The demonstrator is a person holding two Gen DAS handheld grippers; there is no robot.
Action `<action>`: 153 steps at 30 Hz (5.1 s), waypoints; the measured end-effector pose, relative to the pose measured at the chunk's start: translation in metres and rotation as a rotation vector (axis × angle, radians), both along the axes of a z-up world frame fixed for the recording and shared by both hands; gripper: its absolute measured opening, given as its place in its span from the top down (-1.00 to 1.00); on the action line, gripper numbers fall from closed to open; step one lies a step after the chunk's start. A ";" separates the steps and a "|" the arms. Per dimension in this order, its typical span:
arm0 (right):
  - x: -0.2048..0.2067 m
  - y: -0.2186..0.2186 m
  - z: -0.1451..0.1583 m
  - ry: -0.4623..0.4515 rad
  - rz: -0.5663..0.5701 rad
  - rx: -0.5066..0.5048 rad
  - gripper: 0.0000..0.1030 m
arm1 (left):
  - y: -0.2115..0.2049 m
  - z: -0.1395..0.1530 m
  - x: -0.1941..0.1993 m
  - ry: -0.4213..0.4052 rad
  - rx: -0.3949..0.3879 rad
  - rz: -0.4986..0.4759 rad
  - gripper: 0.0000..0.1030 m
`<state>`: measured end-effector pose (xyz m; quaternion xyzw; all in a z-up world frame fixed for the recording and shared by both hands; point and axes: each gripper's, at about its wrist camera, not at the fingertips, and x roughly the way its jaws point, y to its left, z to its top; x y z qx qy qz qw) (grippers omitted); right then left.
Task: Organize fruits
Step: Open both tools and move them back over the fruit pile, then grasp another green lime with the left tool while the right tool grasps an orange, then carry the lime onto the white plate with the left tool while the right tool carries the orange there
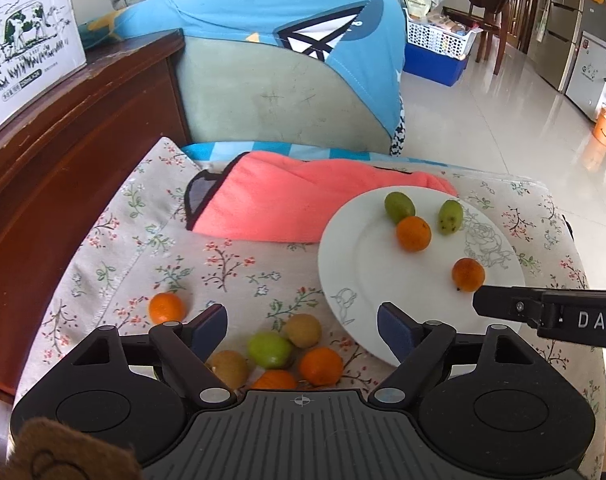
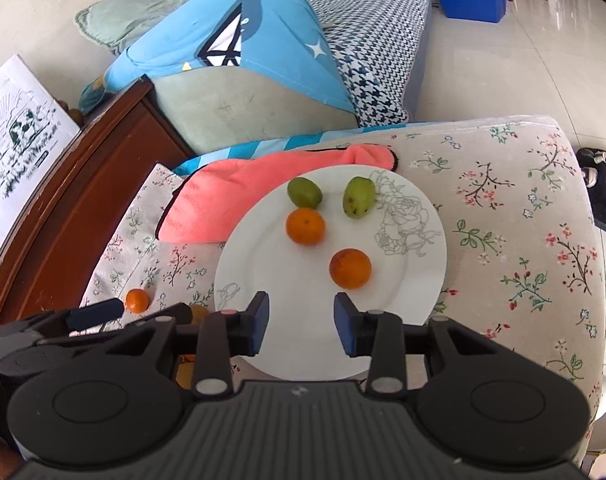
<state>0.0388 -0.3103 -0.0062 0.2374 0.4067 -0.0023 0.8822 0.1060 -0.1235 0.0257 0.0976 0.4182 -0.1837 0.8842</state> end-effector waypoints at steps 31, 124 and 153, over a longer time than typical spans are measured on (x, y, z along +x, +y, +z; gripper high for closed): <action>-0.006 0.093 -0.014 0.000 0.402 0.003 0.20 | 0.087 0.008 0.015 0.044 -0.016 0.166 -0.67; 0.001 0.111 0.002 -0.128 0.372 -0.137 0.43 | 0.082 -0.007 0.011 -0.080 0.017 -0.150 0.45; -0.002 0.036 0.031 -0.165 0.152 -0.101 0.43 | 0.027 0.015 0.005 -0.136 -0.027 -0.184 0.45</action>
